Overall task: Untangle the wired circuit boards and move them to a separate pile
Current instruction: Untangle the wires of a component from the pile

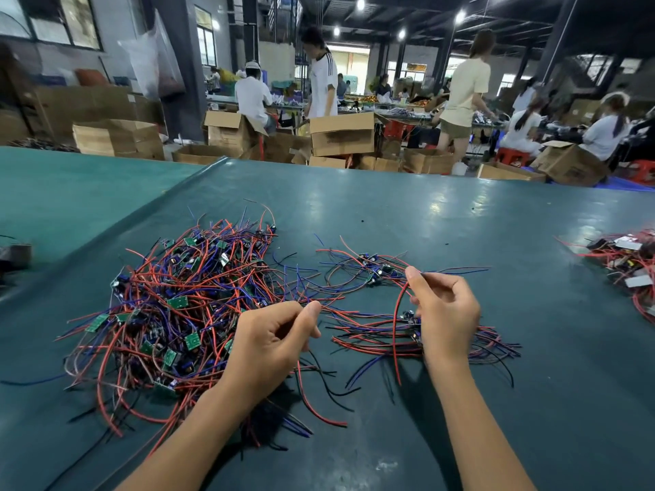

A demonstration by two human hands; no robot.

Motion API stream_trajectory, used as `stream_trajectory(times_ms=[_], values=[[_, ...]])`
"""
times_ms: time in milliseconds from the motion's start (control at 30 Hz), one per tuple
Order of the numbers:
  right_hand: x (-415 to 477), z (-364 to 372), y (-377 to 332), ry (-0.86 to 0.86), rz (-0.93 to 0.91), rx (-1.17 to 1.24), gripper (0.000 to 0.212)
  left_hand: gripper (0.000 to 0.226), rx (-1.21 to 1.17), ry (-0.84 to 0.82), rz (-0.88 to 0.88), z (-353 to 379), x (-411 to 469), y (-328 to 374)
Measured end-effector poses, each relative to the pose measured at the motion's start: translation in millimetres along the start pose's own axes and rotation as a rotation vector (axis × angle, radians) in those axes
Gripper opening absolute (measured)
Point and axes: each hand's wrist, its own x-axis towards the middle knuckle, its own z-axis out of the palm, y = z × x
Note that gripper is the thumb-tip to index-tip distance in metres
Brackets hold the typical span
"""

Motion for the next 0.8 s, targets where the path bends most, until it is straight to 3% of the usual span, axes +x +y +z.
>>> stream_trajectory(times_ms=[133,267,467,633,800], values=[[6.2,-12.0,7.5,0.155,-0.061,-0.385,0.029,0.045,0.107,-0.017,0.021,1.1,-0.5,-3.6],[14.6,-20.2,16.2,0.185,0.003,-0.607,0.032,0.046,0.127,-0.023,0.01,1.5,-0.4,-7.6],[15.7,-22.9,16.7,0.232,0.006,-0.613,0.025,0.045,0.118,-0.009,0.005,0.3,-0.4,-10.4],[11.5,-18.1,6.0,0.401,-0.123,-0.39,0.04,0.045,0.106,-0.016,-0.027,0.8,0.0,-11.0],[12.5,-21.3,13.3,0.294,-0.073,-0.618,0.04,0.045,0.119,-0.02,-0.047,0.2,0.7,-11.7]])
